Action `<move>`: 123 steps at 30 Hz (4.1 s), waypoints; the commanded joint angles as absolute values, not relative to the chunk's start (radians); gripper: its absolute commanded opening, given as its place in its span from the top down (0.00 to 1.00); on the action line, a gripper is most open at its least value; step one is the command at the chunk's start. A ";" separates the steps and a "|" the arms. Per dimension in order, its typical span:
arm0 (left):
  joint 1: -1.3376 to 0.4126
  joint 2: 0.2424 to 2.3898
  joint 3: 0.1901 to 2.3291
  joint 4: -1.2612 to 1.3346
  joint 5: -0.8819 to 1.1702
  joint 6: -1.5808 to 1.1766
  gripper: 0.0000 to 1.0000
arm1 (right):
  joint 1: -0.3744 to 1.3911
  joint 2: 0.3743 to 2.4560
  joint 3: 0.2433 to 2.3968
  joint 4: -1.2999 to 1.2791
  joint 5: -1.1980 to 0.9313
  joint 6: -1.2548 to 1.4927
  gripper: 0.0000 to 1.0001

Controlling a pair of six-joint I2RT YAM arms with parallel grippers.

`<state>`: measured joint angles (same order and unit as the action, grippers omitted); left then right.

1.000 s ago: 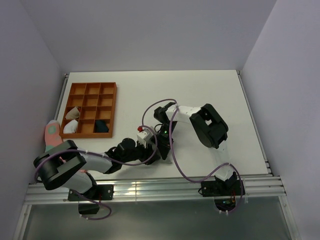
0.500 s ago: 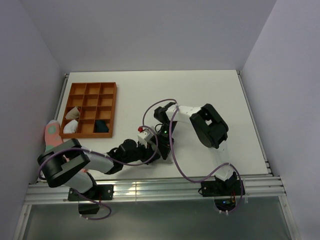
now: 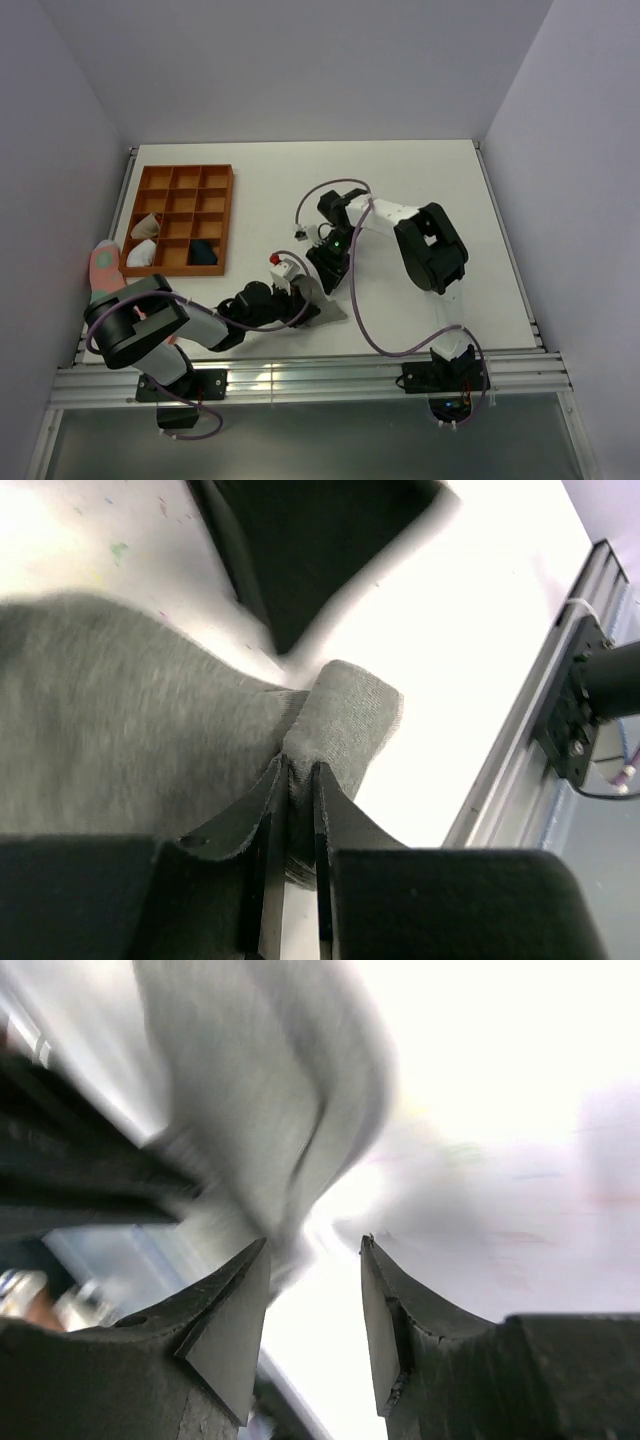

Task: Roll the socks
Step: Roll the sock at the center of the board.

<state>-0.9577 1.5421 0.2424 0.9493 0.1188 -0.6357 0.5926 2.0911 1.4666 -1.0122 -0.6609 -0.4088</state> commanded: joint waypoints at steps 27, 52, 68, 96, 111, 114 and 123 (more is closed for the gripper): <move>-0.973 1.569 0.198 0.908 0.187 -0.637 1.00 | 0.670 2.172 1.595 -0.802 -0.569 -0.293 0.48; -0.973 1.594 0.209 0.914 0.209 -0.638 1.00 | 0.673 2.072 1.523 -0.853 -0.706 -0.396 0.46; -0.973 1.586 0.199 0.920 0.209 -0.650 1.00 | 0.690 2.117 1.514 -0.788 -0.557 -0.325 0.78; -0.951 1.653 0.322 0.680 0.328 -0.793 1.00 | 0.522 1.963 1.301 -0.680 -0.431 -0.333 0.91; -0.822 1.792 0.414 0.496 0.391 -0.834 1.00 | 0.491 1.945 1.266 -0.667 -0.436 -0.334 0.92; -0.798 1.824 0.422 0.489 0.428 -0.838 1.00 | 0.486 1.945 1.261 -0.666 -0.436 -0.334 0.92; -0.781 1.917 0.525 0.336 0.436 -0.792 1.00 | 0.479 1.941 1.255 -0.663 -0.445 -0.344 0.92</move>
<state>-0.7757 1.8244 0.5587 0.6865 0.5224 -0.8879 0.5053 1.9667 1.2766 -0.7296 -0.5438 -0.3077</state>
